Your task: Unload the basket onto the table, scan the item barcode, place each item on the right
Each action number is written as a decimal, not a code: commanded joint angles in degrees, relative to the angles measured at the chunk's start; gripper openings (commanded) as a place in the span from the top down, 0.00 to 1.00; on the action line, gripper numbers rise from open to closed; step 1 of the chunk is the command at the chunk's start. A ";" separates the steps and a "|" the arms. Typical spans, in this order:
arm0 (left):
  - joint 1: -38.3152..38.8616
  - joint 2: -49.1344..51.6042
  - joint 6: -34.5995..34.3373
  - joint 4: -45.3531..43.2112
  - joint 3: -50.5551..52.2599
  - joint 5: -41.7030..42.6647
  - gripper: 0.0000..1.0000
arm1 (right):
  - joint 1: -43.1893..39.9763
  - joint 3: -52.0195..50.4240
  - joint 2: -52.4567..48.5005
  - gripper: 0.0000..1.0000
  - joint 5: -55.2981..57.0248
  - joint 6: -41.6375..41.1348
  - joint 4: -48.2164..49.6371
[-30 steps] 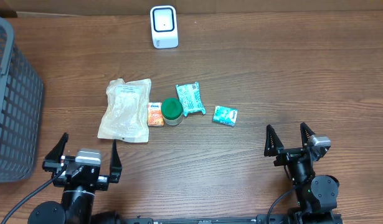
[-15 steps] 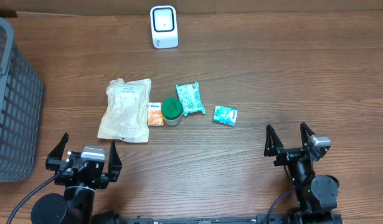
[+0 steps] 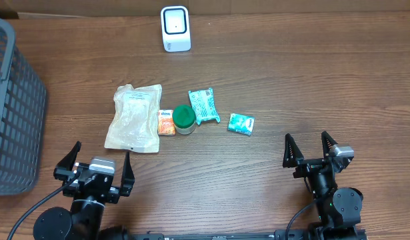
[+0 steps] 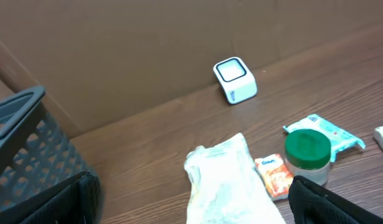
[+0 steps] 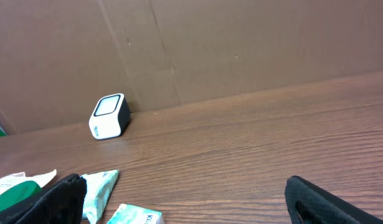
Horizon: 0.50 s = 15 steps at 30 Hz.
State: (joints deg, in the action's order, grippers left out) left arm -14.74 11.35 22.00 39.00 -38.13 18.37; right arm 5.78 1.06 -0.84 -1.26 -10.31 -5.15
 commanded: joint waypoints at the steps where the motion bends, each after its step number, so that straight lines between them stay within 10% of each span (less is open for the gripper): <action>1: -0.39 -0.55 -1.70 0.13 0.11 1.70 0.00 | 0.37 -0.59 0.46 0.00 -0.13 -0.13 0.35; 15: -0.39 -0.55 -1.62 2.29 0.11 0.63 0.00 | 0.37 -0.59 0.46 0.00 -0.13 -0.13 0.35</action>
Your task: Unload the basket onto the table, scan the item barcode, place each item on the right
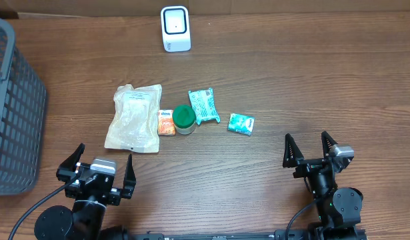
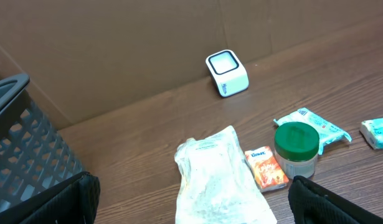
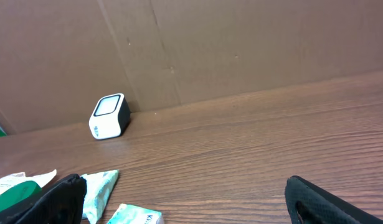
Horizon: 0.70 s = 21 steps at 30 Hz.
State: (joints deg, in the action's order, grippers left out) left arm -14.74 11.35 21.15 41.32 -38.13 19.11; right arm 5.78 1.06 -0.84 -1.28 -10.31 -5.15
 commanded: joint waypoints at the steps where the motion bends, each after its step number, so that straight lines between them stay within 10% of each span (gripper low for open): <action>1: -0.39 -0.55 -0.76 0.00 0.11 -0.20 0.00 | 0.37 -0.59 0.46 0.00 -0.11 -0.13 0.35; 21: -0.33 -0.55 -1.03 1.95 0.11 0.39 0.00 | 0.37 -0.59 0.46 0.00 -0.11 -0.13 0.35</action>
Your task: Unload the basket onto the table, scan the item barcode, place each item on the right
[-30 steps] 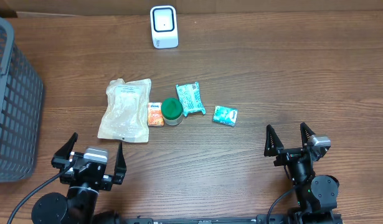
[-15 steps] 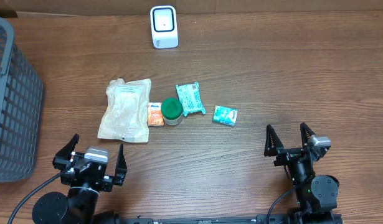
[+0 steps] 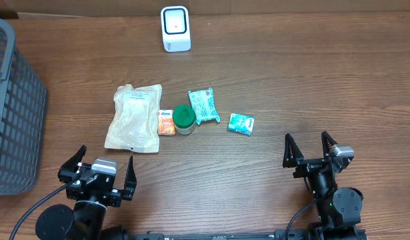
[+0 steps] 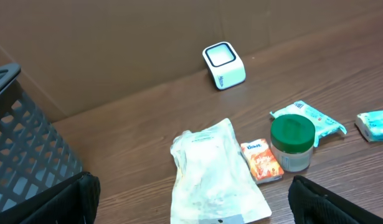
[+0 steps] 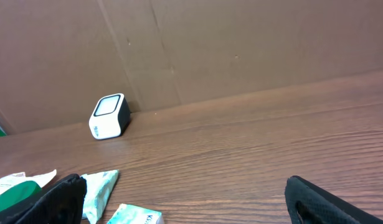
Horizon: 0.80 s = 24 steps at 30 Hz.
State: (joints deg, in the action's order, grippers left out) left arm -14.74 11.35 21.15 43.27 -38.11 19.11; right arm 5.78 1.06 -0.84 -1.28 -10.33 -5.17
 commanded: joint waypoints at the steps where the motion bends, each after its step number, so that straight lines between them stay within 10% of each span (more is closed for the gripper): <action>1: -0.33 -0.55 -1.01 0.00 0.09 0.31 0.00 | 0.37 -0.59 0.46 0.00 -0.11 -0.11 0.37; 24: -0.33 -0.55 -5.99 -0.42 0.09 -0.04 0.00 | 0.37 -0.59 0.46 0.00 -0.11 -0.11 0.37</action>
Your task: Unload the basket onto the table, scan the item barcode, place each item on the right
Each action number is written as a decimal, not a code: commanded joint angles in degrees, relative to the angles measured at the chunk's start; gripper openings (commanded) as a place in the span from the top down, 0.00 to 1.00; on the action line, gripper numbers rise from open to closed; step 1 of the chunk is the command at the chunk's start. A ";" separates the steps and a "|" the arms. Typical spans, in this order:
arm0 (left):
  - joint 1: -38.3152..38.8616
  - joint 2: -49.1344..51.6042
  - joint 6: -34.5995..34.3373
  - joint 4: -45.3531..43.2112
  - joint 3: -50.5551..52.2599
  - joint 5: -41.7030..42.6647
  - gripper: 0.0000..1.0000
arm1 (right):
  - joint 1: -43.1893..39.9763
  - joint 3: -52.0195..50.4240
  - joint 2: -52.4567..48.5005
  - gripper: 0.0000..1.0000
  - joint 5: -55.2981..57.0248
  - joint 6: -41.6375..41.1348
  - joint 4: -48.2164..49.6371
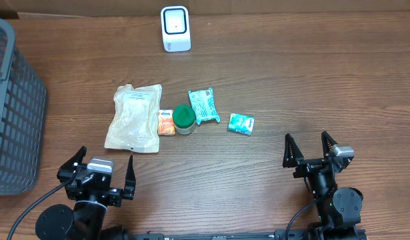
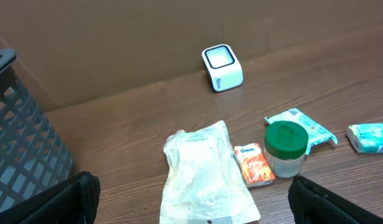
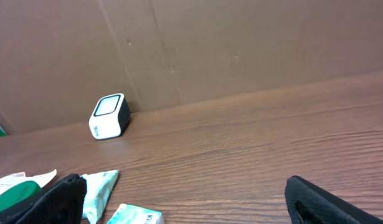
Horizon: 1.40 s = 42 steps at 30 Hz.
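The white barcode scanner [image 1: 175, 28] stands at the table's far edge, also in the left wrist view [image 2: 222, 67] and the right wrist view [image 3: 109, 116]. Items lie mid-table: a clear pouch [image 1: 133, 117], a small orange packet [image 1: 166, 123], a green-lidded jar [image 1: 184, 119], a teal wipes pack [image 1: 204, 105] and a small teal packet [image 1: 241, 123]. My left gripper [image 1: 98, 172] is open near the front edge, below the pouch. My right gripper [image 1: 310, 151] is open at the front right, empty.
A grey plastic basket [image 1: 11, 107] stands at the left edge, its corner in the left wrist view [image 2: 23, 143]. A cardboard wall [image 3: 241, 43] backs the table behind the scanner.
My left gripper has shifted slightly; in its view the items sit a little lower and further left. The right arm and all items have not moved.
Both grippers stood open near the front edge throughout. The left wrist view has taken in more of the pouch and jar at each moment, as the left arm turned and tilted a little. The items, scanner and right arm stayed put.
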State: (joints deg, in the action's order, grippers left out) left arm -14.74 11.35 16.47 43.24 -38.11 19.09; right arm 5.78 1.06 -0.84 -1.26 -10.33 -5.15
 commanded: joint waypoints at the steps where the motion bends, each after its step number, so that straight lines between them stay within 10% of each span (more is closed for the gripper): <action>1: -0.33 -0.55 -1.33 -0.59 0.09 0.00 0.00 | 0.37 -0.59 0.46 0.00 -0.13 -0.11 0.35; 22: -0.33 -0.55 -8.61 0.74 0.11 6.43 0.00 | 0.37 -0.59 0.46 0.00 -0.13 -0.11 0.35; 29: -0.33 5.01 -20.50 -4.76 -1.60 7.69 0.00 | 0.37 -0.59 0.46 0.00 -0.13 -0.11 0.35; 42: -0.33 36.04 -16.22 12.48 -35.67 9.86 0.00 | 0.37 -0.55 0.46 0.00 -0.90 -0.11 3.96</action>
State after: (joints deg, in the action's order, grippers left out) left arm -14.74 41.30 -2.61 51.31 -64.75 27.90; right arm 5.78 1.06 -0.84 -1.06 -10.33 -2.55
